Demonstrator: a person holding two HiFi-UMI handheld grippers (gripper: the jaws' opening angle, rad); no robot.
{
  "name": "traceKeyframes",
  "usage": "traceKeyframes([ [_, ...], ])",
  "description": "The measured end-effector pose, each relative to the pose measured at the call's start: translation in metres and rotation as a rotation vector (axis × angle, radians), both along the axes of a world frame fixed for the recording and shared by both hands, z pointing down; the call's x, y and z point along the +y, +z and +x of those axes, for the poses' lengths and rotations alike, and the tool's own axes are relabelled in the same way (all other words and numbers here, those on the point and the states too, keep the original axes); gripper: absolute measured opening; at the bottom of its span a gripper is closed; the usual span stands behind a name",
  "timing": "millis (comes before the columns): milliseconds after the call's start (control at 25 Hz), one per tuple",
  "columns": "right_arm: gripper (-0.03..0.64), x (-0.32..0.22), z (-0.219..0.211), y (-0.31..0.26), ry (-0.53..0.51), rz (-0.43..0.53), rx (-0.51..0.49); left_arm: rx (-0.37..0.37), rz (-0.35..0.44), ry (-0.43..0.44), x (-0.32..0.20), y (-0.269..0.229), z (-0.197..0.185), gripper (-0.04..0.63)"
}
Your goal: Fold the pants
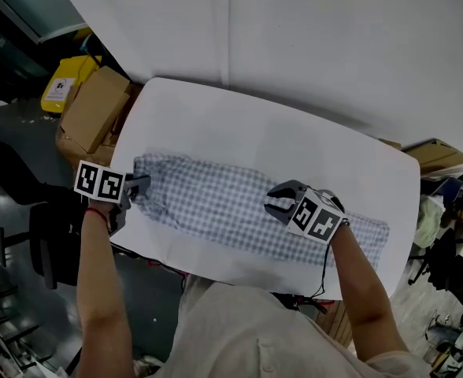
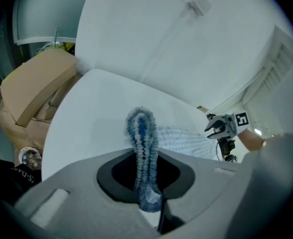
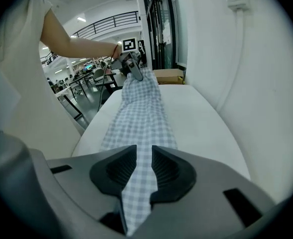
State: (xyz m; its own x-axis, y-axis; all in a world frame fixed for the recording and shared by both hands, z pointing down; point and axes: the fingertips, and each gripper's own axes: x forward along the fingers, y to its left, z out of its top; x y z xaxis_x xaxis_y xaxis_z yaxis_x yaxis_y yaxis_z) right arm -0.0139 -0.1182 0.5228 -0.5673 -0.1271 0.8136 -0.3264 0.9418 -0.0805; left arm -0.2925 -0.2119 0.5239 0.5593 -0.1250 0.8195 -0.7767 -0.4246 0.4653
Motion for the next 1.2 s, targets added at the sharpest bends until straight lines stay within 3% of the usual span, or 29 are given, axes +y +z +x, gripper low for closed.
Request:
traceKeyframes([
  [120,0.159,0.005,0.004,-0.006,-0.043,0.035,0.038,0.055,0.01,0.035,0.01,-0.011,0.03,0.052],
  [440,0.164,0.02,0.04,-0.032,0.027,0.071,0.031,0.162,0.011,0.099,0.046,-0.04,0.108,0.052],
  [880,0.17,0.089,0.115,-0.032,0.15,0.031,0.019,0.211,-0.001,0.173,0.11,-0.05,0.233,0.052],
  [1200,0.177,0.15,0.188,-0.03,0.225,-0.025,0.017,0.359,-0.021,0.223,0.155,-0.093,0.348,0.052],
])
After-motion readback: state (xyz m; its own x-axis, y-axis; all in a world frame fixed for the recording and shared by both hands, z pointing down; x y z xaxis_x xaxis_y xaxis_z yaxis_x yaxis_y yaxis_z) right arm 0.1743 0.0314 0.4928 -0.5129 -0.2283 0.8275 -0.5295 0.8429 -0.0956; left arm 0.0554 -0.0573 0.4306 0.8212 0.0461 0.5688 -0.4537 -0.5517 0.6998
